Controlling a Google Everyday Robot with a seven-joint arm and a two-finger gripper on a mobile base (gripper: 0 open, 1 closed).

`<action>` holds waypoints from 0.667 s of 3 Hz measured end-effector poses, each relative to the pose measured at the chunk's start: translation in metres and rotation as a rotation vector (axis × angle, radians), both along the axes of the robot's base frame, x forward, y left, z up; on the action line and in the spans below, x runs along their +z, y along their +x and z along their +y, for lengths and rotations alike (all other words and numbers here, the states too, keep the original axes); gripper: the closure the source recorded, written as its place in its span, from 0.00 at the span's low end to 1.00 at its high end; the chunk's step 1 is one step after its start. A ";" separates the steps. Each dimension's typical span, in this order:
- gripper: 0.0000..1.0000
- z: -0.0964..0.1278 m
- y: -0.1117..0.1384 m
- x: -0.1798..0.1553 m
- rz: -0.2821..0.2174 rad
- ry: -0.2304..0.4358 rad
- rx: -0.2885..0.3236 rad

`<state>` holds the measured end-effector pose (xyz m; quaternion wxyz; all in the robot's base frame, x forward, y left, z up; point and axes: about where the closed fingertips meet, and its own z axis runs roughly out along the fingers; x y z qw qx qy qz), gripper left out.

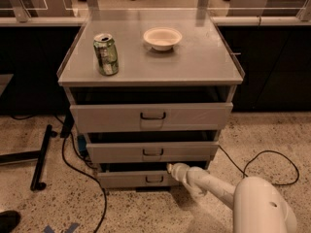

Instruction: Open bottom drawer

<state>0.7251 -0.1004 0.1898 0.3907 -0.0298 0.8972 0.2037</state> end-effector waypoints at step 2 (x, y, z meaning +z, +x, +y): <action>1.00 -0.019 -0.022 0.008 0.050 -0.044 0.033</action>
Offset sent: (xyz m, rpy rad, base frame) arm -0.0413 -0.0393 0.0137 -0.0950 0.1013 0.0881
